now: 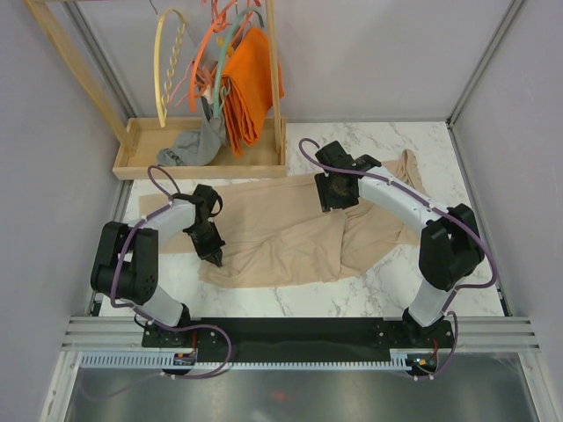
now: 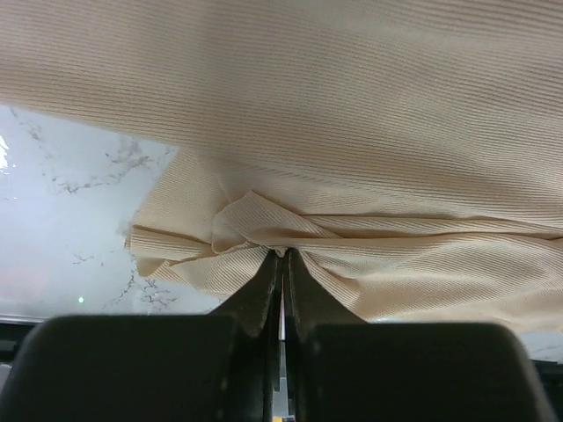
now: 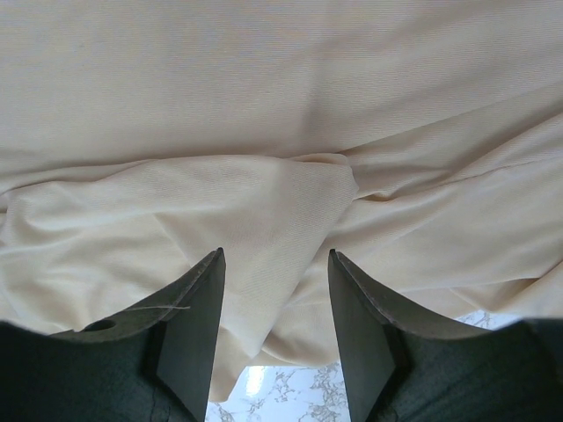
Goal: Place the trousers on the hanger
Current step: Flatten out the trousers at the center of the board.
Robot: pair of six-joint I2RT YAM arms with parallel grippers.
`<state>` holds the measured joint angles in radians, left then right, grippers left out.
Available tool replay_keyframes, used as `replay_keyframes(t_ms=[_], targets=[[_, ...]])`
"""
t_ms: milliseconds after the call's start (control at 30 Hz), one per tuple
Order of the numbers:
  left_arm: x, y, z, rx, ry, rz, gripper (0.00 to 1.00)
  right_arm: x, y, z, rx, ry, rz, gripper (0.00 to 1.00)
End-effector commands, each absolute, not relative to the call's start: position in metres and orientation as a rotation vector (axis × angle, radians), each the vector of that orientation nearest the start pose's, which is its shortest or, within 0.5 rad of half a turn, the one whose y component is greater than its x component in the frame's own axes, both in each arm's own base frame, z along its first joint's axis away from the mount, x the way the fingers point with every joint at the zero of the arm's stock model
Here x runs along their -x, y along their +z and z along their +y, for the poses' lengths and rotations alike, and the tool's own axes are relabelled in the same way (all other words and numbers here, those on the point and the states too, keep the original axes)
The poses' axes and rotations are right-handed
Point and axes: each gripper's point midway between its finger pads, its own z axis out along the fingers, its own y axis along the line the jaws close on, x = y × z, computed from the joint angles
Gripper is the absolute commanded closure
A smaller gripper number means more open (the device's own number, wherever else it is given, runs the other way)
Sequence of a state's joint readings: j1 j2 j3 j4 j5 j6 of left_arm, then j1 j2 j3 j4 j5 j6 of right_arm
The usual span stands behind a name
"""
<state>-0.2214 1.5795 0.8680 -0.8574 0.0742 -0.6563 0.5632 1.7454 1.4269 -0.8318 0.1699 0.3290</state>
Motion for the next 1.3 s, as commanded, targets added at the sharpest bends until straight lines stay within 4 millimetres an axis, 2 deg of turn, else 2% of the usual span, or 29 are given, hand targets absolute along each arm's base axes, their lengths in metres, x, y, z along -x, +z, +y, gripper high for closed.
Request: replay_keyframes(t_ms=[0,100,267,333,400,433,600,633,733,767,800,833,900,933,1000,1033,1067,1100,1133,1200,1267], targets=[[-0.206,0.015,-0.077,0.653,-0.043,3.062,0.98,-0.332,0.125,0.189,0.258,0.054,2.64,0.42],[-0.202,0.026,-0.067,0.698,0.022,3.021,0.98,-0.334,0.127,0.189,0.257,0.051,2.633,0.42],[-0.201,0.069,-0.054,0.825,0.086,2.892,0.98,-0.333,0.128,0.19,0.26,0.053,2.635,0.42],[-0.209,0.087,-0.053,0.838,0.043,2.822,0.98,-0.333,0.129,0.189,0.254,0.053,2.636,0.42],[-0.217,0.096,-0.052,0.848,0.025,2.791,0.98,-0.332,0.128,0.189,0.255,0.056,2.638,0.42],[-0.227,0.105,-0.052,0.851,0.005,2.763,0.98,-0.332,0.128,0.19,0.254,0.059,2.639,0.42],[-0.269,0.111,-0.06,0.784,-0.025,2.758,0.98,-0.332,0.131,0.191,0.258,0.068,2.635,0.42],[-0.281,0.107,-0.06,0.778,-0.014,2.759,0.98,-0.332,0.131,0.19,0.26,0.063,2.635,0.42],[-0.302,0.095,-0.062,0.75,-0.003,2.784,0.94,-0.33,0.132,0.188,0.264,0.056,2.633,0.42],[-0.304,0.091,-0.061,0.727,0.012,2.801,0.74,-0.329,0.132,0.187,0.263,0.052,2.633,0.42],[-0.305,0.089,-0.059,0.727,0.032,2.807,0.43,-0.328,0.131,0.185,0.264,0.05,2.636,0.42],[-0.301,0.088,-0.057,0.737,0.058,2.825,0.28,-0.327,0.132,0.185,0.261,0.047,2.635,0.42],[-0.292,0.09,-0.054,0.776,0.081,2.824,0.15,-0.324,0.131,0.182,0.262,0.042,2.635,0.42],[-0.28,0.086,-0.053,0.794,0.087,2.841,0.15,-0.323,0.131,0.181,0.262,0.038,2.635,0.42],[-0.262,0.092,-0.057,0.848,0.023,2.824,0.15,-0.321,0.129,0.178,0.258,0.025,2.638,0.42],[-0.244,0.082,-0.058,0.871,0.022,2.863,0.15,-0.321,0.129,0.177,0.258,0.023,2.638,0.42],[-0.236,0.079,-0.06,0.913,0.006,2.864,0.16,-0.32,0.128,0.176,0.258,0.018,2.641,0.42],[-0.228,0.081,-0.064,0.926,-0.039,2.858,0.22,-0.319,0.129,0.177,0.258,0.02,2.64,0.42],[-0.213,0.071,-0.062,0.953,-0.021,2.885,0.25,-0.32,0.128,0.177,0.258,0.017,2.64,0.42],[-0.211,0.069,-0.061,0.976,-0.03,2.852,0.32,-0.321,0.128,0.177,0.256,0.02,2.64,0.42],[-0.207,0.063,-0.058,0.984,-0.002,2.861,0.34,-0.322,0.127,0.178,0.26,0.017,2.64,0.42]])
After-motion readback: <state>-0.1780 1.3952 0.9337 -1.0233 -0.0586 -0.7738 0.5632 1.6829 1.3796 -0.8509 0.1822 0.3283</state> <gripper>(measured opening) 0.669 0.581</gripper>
